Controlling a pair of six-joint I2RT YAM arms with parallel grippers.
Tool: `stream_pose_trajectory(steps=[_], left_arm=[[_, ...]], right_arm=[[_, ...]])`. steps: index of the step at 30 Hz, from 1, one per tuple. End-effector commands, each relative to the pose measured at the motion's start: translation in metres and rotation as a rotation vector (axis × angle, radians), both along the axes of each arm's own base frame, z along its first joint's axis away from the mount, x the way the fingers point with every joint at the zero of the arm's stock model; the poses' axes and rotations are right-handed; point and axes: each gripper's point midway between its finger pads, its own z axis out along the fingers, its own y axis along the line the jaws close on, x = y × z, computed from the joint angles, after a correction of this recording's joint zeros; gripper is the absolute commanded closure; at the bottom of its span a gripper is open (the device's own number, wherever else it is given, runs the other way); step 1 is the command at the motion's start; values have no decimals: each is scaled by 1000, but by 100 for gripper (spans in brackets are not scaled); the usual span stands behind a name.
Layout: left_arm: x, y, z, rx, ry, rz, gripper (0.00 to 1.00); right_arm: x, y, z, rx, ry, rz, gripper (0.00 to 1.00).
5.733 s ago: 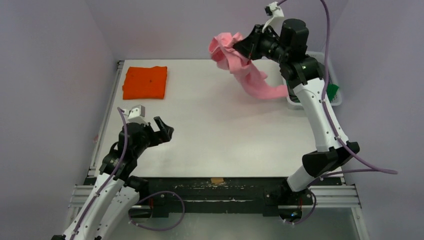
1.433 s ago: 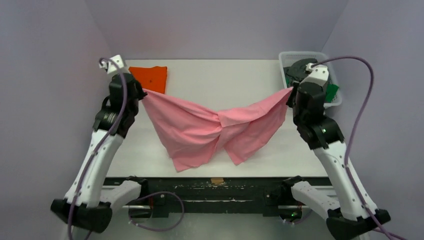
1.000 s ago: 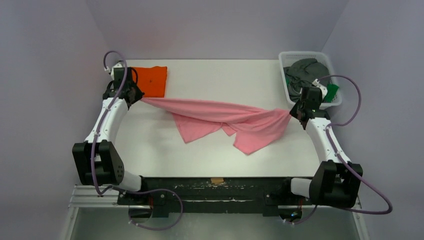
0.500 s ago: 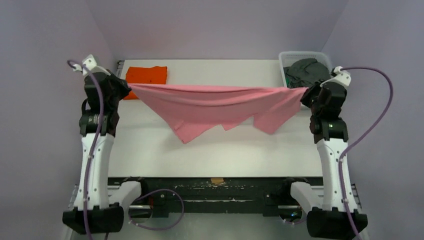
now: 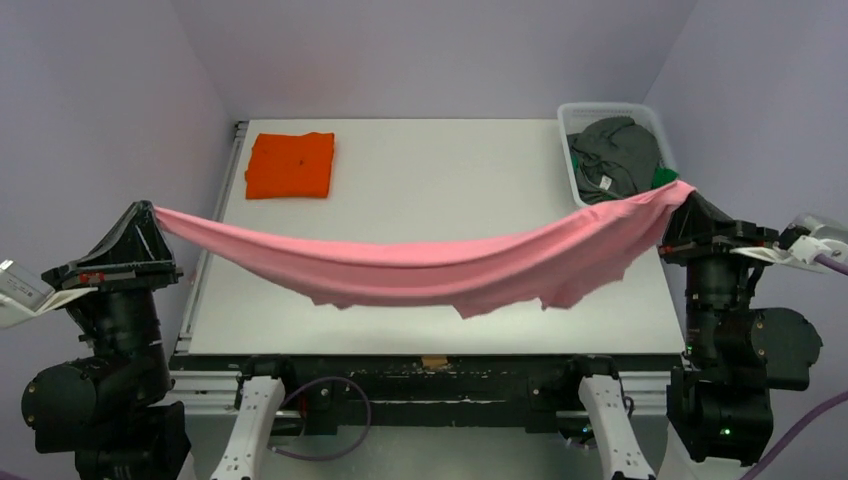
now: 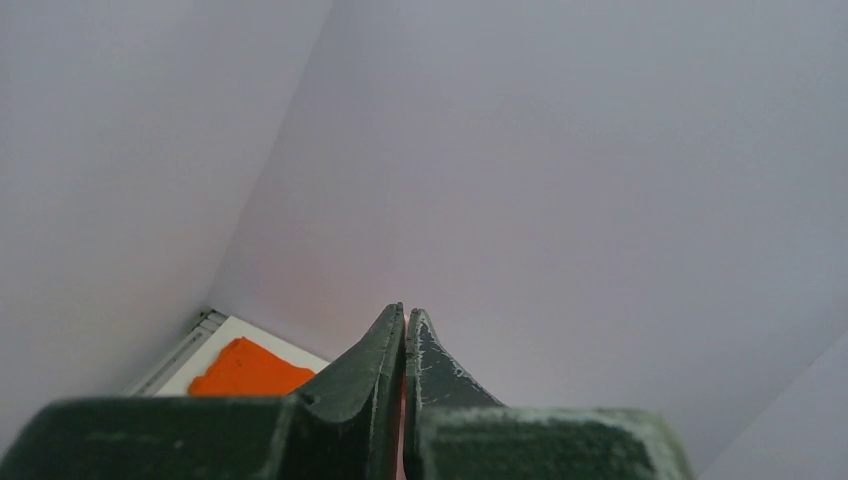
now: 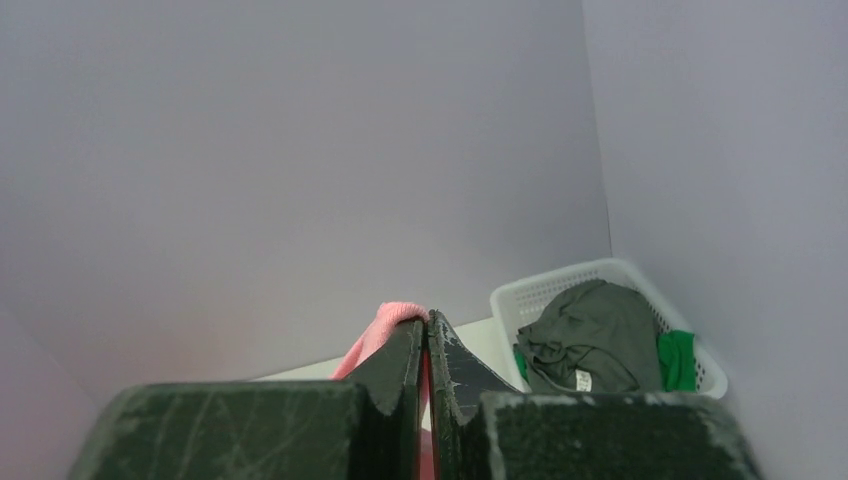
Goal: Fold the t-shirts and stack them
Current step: Flatten out the tshirt
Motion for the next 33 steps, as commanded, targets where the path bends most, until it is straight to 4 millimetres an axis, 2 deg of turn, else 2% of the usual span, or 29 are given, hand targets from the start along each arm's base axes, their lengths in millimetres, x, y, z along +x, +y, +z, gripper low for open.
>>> stream_pose_trajectory(steps=[1, 4, 7, 8, 10, 12, 13, 14, 15, 17, 18, 19, 20, 21, 24, 27, 30, 33], left_arm=[[33, 10, -33, 19, 165, 47, 100], [71, 17, -56, 1, 248, 66, 100], [123, 24, -95, -21, 383, 79, 100], [142, 25, -112, -30, 436, 77, 100], [183, 26, -155, -51, 559, 68, 100], [226, 29, -212, -75, 698, 70, 99], [245, 31, -240, -85, 752, 74, 92], [266, 32, -264, -95, 812, 70, 82], [286, 31, -284, -103, 875, 50, 69], [314, 24, -314, -131, 1018, 1, 44], [322, 21, -323, -147, 1074, -13, 40], [329, 17, -326, -163, 1099, -32, 31], [332, 13, -326, -172, 1094, -57, 13], [334, 6, -324, -174, 1072, -92, 2], [319, -14, -314, -167, 1006, -185, 0], [285, -38, -316, -154, 1025, -251, 0], [241, -78, -332, -85, 1083, -319, 0], [195, -119, -363, -40, 1147, -444, 0]], right_arm=[[17, 5, -21, -25, 91, 38, 100], [42, 5, -47, -9, 169, 53, 100], [80, 2, -92, 26, 271, 62, 100], [99, 1, -124, 44, 346, 68, 100], [126, 1, -175, 71, 451, 83, 100], [153, 5, -230, 117, 529, 114, 100], [167, 4, -260, 145, 569, 117, 100], [181, 4, -283, 171, 584, 116, 98], [193, 0, -305, 182, 625, 98, 85], [211, -11, -330, 185, 741, 47, 60], [217, -23, -335, 180, 794, -19, 49], [217, -31, -338, 178, 848, -67, 38], [218, -35, -338, 175, 877, -90, 16], [218, -35, -334, 175, 879, -96, 9], [206, -36, -319, 195, 834, -115, 7], [188, -29, -318, 237, 802, -100, 6], [170, -13, -329, 300, 806, -37, 5], [151, 5, -345, 360, 858, 28, 5]])
